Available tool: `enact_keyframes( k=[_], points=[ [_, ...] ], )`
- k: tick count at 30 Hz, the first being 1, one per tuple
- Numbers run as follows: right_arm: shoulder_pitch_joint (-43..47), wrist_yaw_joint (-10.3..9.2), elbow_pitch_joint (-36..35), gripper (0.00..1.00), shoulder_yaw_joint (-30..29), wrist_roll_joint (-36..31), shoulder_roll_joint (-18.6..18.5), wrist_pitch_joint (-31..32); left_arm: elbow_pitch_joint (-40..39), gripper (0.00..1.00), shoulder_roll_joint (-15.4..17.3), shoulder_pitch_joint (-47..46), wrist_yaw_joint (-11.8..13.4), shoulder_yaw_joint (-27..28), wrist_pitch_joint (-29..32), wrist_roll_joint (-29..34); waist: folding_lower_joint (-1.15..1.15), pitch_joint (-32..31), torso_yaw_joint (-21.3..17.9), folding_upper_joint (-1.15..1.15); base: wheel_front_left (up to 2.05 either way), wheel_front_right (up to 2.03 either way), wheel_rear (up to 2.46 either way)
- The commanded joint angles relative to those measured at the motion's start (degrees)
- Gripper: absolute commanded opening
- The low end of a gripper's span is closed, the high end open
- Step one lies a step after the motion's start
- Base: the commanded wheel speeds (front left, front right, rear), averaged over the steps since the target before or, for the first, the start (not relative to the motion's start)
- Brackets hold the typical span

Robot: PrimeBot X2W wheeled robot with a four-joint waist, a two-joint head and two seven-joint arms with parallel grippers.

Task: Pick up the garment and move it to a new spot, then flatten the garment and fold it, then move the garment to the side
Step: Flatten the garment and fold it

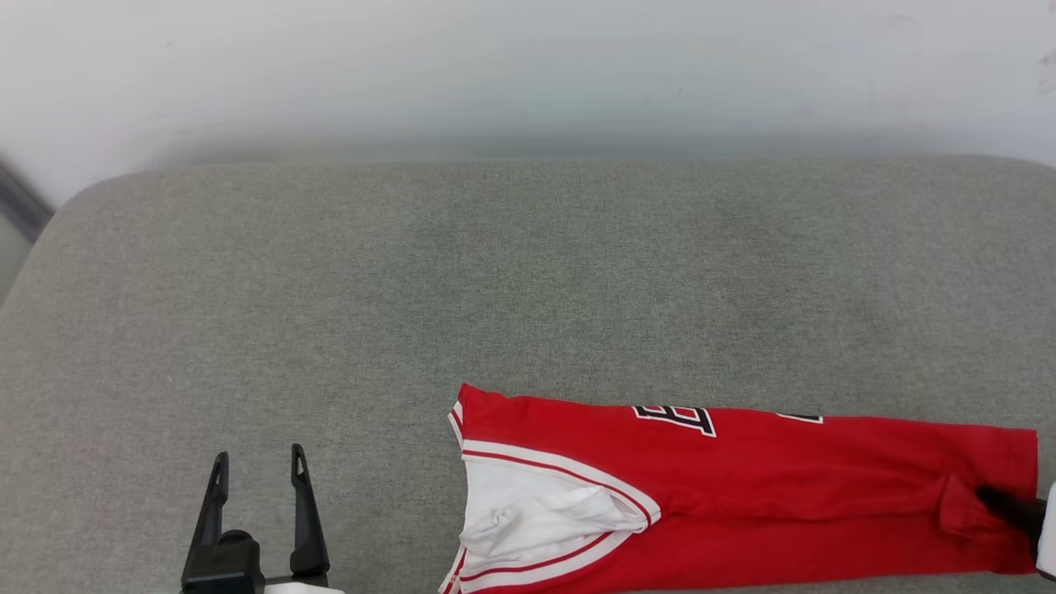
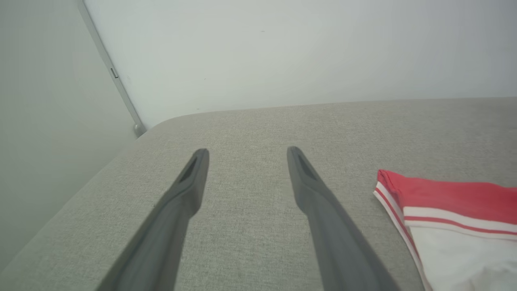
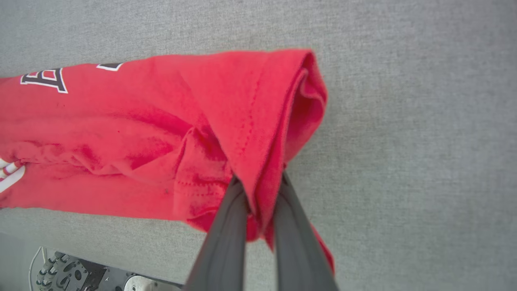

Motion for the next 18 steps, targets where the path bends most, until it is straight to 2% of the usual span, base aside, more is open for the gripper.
enact_keyframes(
  k=[1, 4, 10, 18],
  points=[
    [0.2, -0.02, -1.0, 0.00, -0.1, -0.1, -0.2, 1.3, 0.2, 1.00, -0.4, 0.4, -0.5, 0.3, -0.3, 0.5, 0.00, -0.2, 0.0, 0.00, 0.00, 0.00, 0.00],
    [1.2, -0.02, -4.4, 0.00, -0.4, 1.7, 0.2, 4.3, 0.6, 1.00, -0.7, 0.4, -1.4, 0.9, -0.3, 0.9, 0.00, -0.5, 0.1, 0.00, 0.00, 0.00, 0.00],
    [1.4, -0.02, -17.3, 0.00, 0.8, 3.2, 2.0, 8.3, 1.4, 1.00, -1.7, 0.0, -2.9, 1.8, -0.3, 1.4, 0.00, -0.4, 0.3, 0.00, 0.00, 0.00, 0.00],
    [-4.6, -0.01, -29.2, 0.00, 7.2, -2.5, 5.2, 13.2, 2.1, 1.00, -2.2, -1.5, -4.4, 1.7, -0.3, 2.5, 0.00, 0.3, 1.4, 0.00, 0.00, 0.00, 0.00]
  ],
)
